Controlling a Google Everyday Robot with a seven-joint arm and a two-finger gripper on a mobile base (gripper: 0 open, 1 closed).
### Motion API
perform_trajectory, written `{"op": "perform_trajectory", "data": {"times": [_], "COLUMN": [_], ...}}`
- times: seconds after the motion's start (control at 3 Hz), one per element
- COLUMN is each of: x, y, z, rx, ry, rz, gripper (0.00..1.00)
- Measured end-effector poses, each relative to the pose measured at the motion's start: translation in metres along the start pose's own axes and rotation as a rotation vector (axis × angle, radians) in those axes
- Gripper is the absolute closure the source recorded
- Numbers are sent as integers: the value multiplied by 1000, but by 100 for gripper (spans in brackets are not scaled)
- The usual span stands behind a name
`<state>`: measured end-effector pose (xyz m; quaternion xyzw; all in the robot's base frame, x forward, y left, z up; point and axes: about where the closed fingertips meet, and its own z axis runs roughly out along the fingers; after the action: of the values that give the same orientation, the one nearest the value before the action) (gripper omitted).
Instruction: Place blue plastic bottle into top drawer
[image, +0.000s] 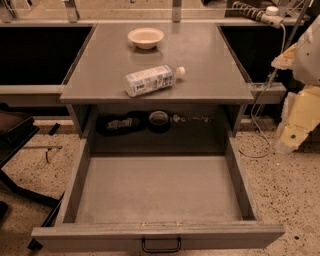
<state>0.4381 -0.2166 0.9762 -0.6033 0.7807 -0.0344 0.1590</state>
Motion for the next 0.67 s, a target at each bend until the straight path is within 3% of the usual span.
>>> {"op": "perform_trajectory", "data": {"times": [0.67], "x": [-4], "y": [-6], "z": [-1], "rx": [2], "ry": [-28], "rz": [-27], "gripper": [0]}}
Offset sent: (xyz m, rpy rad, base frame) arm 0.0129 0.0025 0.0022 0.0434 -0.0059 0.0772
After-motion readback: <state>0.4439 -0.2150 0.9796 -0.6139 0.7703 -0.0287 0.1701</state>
